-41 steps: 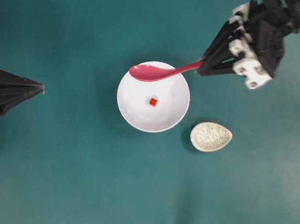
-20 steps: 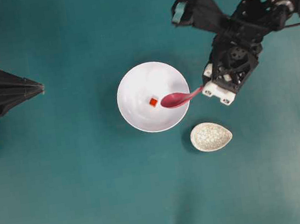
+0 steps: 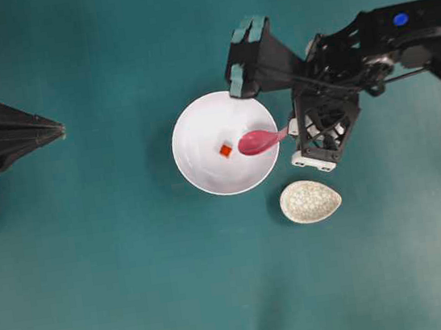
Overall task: Grip the spoon and scoop the red block from the bowl with right arm.
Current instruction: 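Lower the spoon bowl into the white bowl beside the red cube, then push the spoon under the red cube toward the bowl's left wall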
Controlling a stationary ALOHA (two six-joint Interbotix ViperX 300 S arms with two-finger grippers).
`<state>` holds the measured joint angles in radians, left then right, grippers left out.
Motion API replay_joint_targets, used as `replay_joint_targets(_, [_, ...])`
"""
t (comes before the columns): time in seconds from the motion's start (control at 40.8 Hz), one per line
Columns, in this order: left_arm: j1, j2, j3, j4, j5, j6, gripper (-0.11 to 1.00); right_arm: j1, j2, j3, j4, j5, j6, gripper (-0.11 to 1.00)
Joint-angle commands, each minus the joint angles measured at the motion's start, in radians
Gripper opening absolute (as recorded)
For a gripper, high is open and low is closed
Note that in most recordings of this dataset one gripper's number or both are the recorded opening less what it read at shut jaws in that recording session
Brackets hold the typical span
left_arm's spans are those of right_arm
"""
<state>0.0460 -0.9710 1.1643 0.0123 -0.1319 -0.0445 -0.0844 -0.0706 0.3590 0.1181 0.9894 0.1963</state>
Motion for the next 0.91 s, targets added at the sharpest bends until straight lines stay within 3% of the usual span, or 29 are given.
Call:
replay_joint_targets(0.0, [0.003, 0.003, -0.023, 0.002, -0.011, 0.002, 0.00, 0.000, 0.005, -0.034, -0.014, -0.012, -0.003, 0.24])
replay_joint_targets(0.564, [0.003, 0.002, -0.025, 0.002, -0.012, 0.008, 0.00, 0.008, 0.123, -0.132, -0.023, -0.021, -0.083, 0.24])
replay_joint_targets(0.882, [0.003, 0.003, -0.025, 0.002, -0.012, 0.008, 0.00, 0.009, 0.133, -0.124, -0.023, -0.011, -0.089, 0.24])
